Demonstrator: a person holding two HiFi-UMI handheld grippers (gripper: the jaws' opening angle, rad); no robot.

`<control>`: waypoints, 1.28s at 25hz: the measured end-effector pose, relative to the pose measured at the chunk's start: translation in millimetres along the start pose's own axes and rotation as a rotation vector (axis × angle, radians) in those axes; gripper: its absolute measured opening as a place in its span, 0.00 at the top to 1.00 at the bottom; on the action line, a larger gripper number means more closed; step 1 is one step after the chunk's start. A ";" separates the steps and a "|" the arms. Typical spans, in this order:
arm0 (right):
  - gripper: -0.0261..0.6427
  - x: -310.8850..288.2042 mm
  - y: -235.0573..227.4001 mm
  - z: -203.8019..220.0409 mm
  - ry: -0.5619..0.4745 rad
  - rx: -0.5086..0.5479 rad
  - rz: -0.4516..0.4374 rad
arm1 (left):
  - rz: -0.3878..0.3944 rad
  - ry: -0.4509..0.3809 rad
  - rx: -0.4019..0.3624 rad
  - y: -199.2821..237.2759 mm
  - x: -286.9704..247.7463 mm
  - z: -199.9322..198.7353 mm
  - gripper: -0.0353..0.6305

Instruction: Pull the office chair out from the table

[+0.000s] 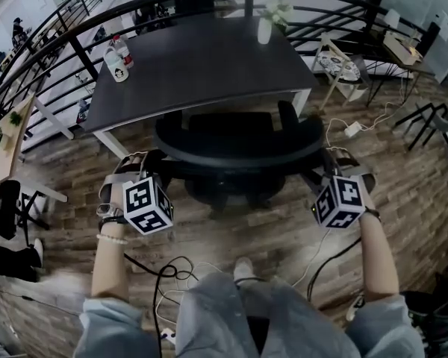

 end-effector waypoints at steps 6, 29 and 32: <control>0.70 33.5 25.9 -10.5 0.007 -0.009 0.006 | 0.003 -0.005 -0.009 -33.7 19.2 6.9 0.65; 0.69 132.0 85.9 -22.2 0.037 -0.001 0.057 | -0.006 -0.008 -0.009 -133.3 79.1 3.9 0.65; 0.69 136.3 89.1 -21.5 0.027 0.003 0.062 | -0.011 -0.009 -0.005 -141.3 82.3 2.9 0.65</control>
Point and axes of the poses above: the fingertips, and each gripper's own axes: x backward along the fingers, y to its left, z out of its underside, the point moved 5 cm from there along x, backward along the fingers, and after that the axes turned 15 degrees about z, right-handed, at the moved point
